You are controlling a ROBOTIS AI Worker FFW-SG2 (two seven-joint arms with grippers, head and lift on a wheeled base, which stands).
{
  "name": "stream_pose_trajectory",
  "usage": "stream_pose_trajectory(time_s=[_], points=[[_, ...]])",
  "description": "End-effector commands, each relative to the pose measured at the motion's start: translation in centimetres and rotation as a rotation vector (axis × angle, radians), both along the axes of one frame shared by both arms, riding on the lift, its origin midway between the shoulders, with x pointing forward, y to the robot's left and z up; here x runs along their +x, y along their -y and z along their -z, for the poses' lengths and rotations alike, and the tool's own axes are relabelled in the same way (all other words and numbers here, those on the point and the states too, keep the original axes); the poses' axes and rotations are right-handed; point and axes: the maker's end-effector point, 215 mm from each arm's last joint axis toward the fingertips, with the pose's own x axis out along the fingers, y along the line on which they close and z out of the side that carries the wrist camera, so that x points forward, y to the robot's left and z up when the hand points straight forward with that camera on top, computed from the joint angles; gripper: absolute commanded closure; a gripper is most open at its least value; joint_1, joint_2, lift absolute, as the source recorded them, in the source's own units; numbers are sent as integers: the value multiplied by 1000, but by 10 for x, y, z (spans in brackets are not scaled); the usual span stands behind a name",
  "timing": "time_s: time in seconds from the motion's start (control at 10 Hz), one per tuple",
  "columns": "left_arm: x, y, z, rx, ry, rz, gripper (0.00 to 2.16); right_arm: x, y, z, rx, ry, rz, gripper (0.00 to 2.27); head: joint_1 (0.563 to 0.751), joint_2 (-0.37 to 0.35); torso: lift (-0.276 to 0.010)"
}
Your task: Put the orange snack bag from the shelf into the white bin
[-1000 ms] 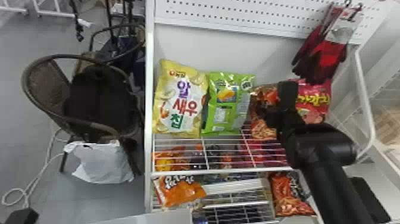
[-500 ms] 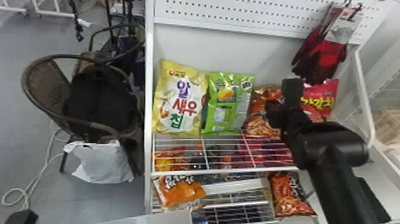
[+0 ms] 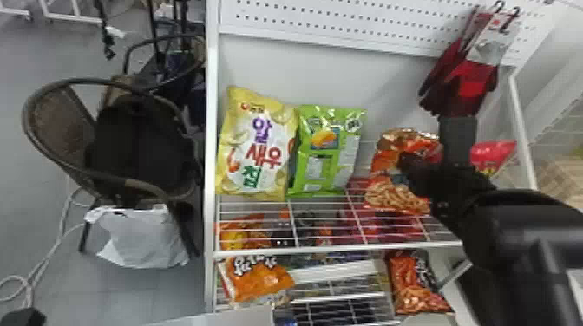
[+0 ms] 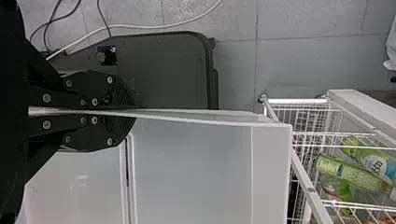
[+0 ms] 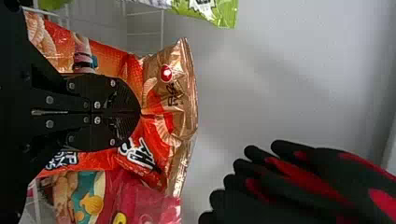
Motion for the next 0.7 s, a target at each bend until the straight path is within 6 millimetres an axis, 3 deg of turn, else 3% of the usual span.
stream_pose_trajectory(time_s=[0.0, 0.3, 0.6], points=[[1, 5, -1, -13, 1, 2, 2138, -25, -7, -8, 27, -3, -29, 2253, 695, -258, 1], [1, 6, 1, -15, -6, 4, 2138, -59, -38, -8, 145, -40, -108, 2250, 695, -247, 1], [4, 5, 2, -15, -14, 1, 2138, -114, -66, 14, 206, -173, -139, 2253, 695, -217, 1]])
